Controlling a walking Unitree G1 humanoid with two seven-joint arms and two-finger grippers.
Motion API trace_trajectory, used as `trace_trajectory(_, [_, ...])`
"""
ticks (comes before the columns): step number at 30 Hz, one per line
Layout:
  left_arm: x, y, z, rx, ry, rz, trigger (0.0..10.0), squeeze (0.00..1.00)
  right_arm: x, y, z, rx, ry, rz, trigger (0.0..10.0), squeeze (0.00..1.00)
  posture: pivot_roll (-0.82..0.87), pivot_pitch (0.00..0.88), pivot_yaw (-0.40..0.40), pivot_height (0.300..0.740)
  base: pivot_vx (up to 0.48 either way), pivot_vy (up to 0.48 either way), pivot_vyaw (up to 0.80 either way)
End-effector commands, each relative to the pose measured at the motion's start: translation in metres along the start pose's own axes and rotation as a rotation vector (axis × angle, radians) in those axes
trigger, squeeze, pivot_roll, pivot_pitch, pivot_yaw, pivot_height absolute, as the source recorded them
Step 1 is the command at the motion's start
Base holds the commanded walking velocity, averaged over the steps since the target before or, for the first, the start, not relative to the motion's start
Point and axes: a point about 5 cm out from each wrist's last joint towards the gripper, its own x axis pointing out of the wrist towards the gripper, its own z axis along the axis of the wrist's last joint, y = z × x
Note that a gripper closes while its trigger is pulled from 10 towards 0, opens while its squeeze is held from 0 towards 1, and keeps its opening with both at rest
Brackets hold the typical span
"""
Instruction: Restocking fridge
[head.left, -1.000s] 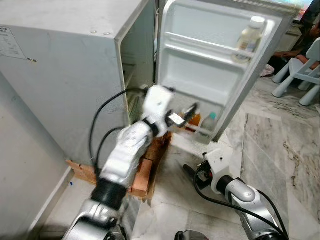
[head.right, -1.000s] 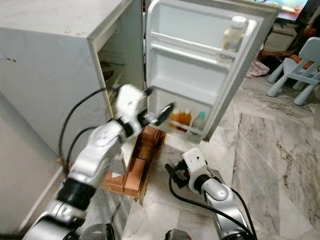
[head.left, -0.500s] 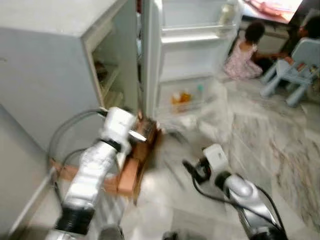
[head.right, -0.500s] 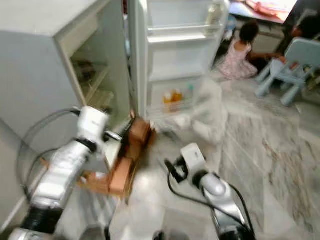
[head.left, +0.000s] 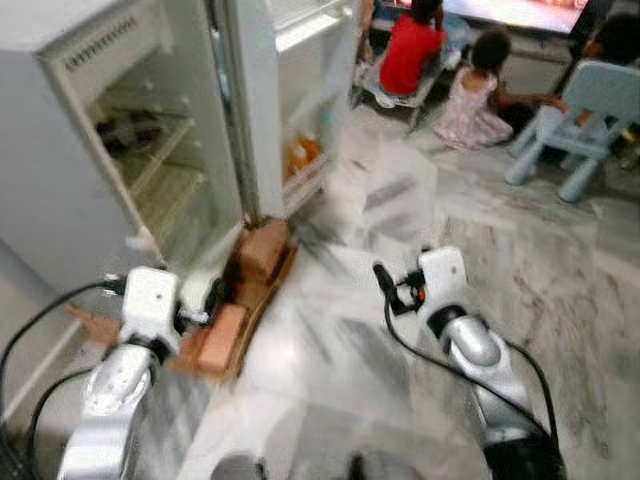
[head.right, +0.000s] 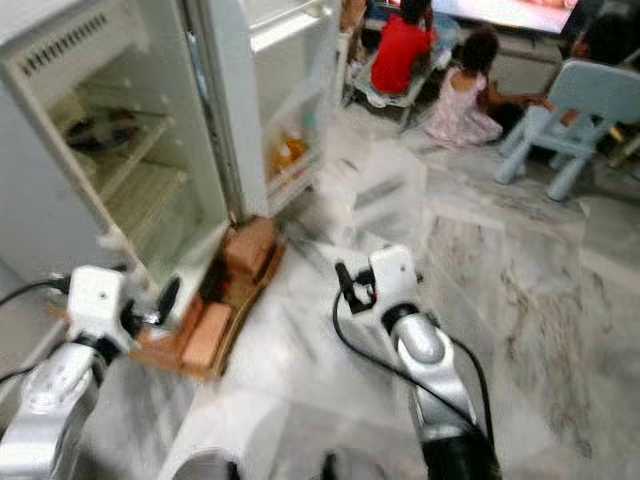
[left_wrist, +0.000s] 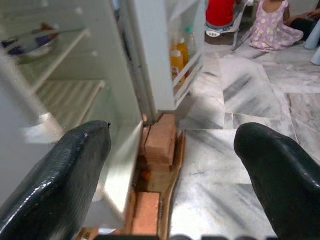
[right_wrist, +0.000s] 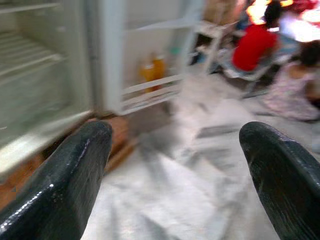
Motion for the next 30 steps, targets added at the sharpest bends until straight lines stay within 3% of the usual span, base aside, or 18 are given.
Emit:
trace_trajectory(1, [0.001,-0.008,-0.004,-0.011,0.007,-0.002,10.0,0.0,-0.005,-0.009,-0.011,0.008,0.04,-0.045,10.0,0.0,0.04,0.04,-0.035,0.74,0.368,-0.304,-0.41])
trace_trajectory(11, [0.011,-0.005,-0.01,-0.036,0.0,0.033,10.0,0.0,0.006,-0.002,-0.013,0.023,0.027,-0.038,10.0,0.0,0.03,0.007,-0.054,0.74,0.445,-0.025,0.0])
trace_trajectory(18, [0.021,-0.023,-0.004,-0.05,-0.032,-0.008,10.0,0.0,0.018,0.003,-0.001,0.02,-0.024,-0.024,10.0,0.0,0.01,0.0,-0.047,0.74,0.46,0.0,-0.8])
trace_trajectory(30, [0.026,-0.032,-0.003,-0.053,-0.06,-0.042,10.0,0.0,0.023,0.011,0.001,0.018,-0.055,-0.006,10.0,0.0,0.0,0.0,-0.046,0.74,0.479,0.0,-0.8])
